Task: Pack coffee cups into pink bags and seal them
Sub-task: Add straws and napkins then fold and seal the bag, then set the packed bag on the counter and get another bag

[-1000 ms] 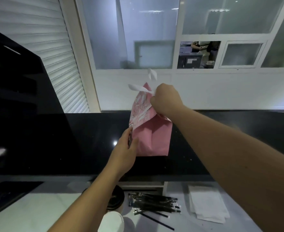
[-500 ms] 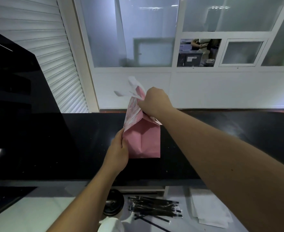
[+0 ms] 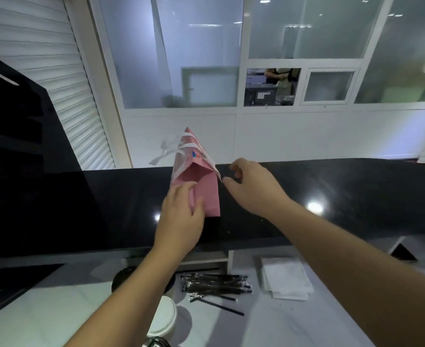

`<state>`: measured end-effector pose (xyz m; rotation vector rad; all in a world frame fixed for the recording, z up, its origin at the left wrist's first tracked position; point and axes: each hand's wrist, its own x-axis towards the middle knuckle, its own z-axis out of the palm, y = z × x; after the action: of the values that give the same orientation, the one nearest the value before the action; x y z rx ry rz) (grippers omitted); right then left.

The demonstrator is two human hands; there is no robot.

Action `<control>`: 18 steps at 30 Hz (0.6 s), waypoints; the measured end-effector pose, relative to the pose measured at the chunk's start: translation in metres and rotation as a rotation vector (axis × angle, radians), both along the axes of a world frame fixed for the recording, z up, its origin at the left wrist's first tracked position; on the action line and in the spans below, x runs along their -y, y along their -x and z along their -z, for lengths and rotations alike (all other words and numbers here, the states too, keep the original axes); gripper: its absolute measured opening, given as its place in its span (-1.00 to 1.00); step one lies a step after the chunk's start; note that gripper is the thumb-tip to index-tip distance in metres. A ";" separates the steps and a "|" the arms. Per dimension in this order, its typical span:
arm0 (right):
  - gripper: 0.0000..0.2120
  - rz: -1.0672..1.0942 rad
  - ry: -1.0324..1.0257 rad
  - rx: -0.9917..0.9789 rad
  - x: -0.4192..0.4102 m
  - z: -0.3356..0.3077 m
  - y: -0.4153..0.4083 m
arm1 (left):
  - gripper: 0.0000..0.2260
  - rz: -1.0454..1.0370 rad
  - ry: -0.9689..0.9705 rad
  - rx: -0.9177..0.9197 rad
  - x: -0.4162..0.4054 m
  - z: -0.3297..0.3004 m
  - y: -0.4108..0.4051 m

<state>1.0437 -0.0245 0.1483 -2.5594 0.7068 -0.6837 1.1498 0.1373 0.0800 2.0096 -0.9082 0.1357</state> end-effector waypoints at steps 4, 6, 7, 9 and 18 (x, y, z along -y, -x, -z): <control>-0.50 0.084 -0.013 -0.046 -0.003 0.037 0.059 | -0.63 0.107 -0.135 0.081 0.013 0.009 0.034; -0.49 0.146 -0.031 -0.074 -0.004 0.054 0.089 | -0.61 0.164 -0.189 0.110 0.020 0.016 0.054; -0.49 0.177 -0.046 -0.091 -0.005 0.061 0.104 | -0.60 0.194 -0.214 0.119 0.024 0.020 0.064; -0.51 0.239 -0.069 -0.132 -0.007 0.073 0.137 | -0.59 0.251 -0.262 0.137 0.032 0.026 0.088; -0.51 0.509 -0.091 -0.167 -0.022 0.106 0.323 | -0.59 0.460 -0.419 0.303 0.070 0.037 0.240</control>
<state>0.7210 -0.0030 0.0421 -2.3822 1.4381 -0.5699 0.9094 0.0674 0.0432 2.1251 -1.6827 -0.0122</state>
